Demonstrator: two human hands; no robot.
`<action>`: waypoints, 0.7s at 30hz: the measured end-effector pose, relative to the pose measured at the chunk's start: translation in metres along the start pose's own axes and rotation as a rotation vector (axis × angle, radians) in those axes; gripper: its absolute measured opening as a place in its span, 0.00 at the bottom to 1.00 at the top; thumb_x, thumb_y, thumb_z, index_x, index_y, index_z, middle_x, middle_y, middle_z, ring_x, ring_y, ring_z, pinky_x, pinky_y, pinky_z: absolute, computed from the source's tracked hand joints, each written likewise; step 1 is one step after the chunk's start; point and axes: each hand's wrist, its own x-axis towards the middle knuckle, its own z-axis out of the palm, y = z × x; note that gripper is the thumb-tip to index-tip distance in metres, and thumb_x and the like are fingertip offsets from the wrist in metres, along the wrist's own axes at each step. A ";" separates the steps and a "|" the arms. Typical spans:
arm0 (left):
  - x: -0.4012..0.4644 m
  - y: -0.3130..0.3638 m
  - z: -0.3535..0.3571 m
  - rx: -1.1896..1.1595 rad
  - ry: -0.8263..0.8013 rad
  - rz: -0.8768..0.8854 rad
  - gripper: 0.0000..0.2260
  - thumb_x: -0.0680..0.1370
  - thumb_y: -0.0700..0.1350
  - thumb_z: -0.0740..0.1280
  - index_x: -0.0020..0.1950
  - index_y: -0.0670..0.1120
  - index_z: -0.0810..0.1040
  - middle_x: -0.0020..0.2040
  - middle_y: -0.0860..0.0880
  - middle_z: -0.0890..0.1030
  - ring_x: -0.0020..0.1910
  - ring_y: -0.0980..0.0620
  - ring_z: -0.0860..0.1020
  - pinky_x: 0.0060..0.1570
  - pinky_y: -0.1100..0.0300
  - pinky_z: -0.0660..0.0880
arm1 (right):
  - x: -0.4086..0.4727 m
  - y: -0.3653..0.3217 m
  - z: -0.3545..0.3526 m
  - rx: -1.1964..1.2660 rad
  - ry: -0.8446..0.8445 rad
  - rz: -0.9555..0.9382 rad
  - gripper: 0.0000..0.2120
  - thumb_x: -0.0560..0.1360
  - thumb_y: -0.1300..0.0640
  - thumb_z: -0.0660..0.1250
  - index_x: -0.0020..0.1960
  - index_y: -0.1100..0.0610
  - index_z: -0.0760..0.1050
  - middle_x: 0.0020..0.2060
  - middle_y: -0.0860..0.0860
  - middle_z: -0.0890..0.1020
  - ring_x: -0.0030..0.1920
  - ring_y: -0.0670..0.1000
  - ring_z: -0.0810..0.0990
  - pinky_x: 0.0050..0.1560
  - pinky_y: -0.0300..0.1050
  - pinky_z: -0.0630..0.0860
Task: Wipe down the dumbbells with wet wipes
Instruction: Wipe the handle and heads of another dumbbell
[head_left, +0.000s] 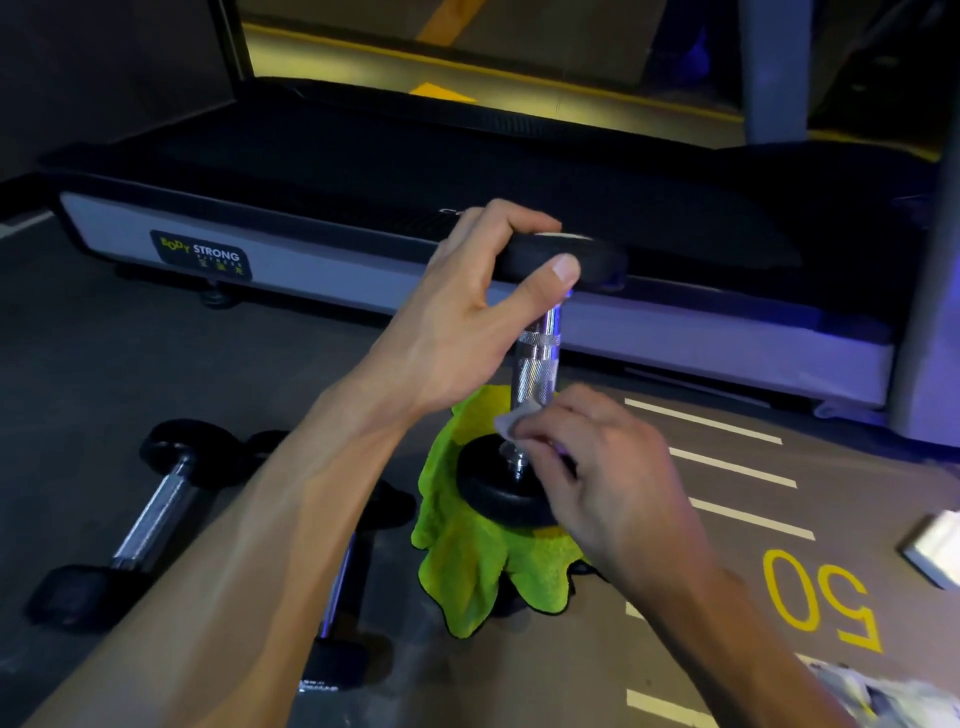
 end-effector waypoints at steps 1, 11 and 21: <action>0.000 0.001 0.001 -0.012 -0.008 0.001 0.14 0.80 0.62 0.64 0.64 0.62 0.74 0.60 0.61 0.74 0.65 0.55 0.76 0.68 0.50 0.73 | 0.008 -0.001 0.000 -0.009 0.060 0.003 0.06 0.77 0.59 0.69 0.52 0.51 0.82 0.48 0.46 0.80 0.47 0.50 0.80 0.49 0.35 0.71; 0.001 -0.001 -0.005 -0.090 -0.026 -0.018 0.16 0.84 0.57 0.53 0.65 0.60 0.77 0.64 0.55 0.76 0.65 0.63 0.74 0.65 0.68 0.67 | 0.014 -0.001 -0.004 -0.095 0.234 -0.046 0.14 0.75 0.67 0.74 0.59 0.55 0.83 0.49 0.49 0.80 0.48 0.53 0.80 0.50 0.39 0.73; 0.005 -0.005 -0.006 -0.083 -0.026 -0.036 0.17 0.85 0.57 0.53 0.66 0.59 0.77 0.65 0.54 0.77 0.65 0.61 0.75 0.66 0.61 0.70 | 0.022 0.003 0.005 -0.084 0.297 -0.060 0.16 0.75 0.68 0.71 0.61 0.57 0.83 0.52 0.51 0.81 0.52 0.54 0.80 0.53 0.41 0.75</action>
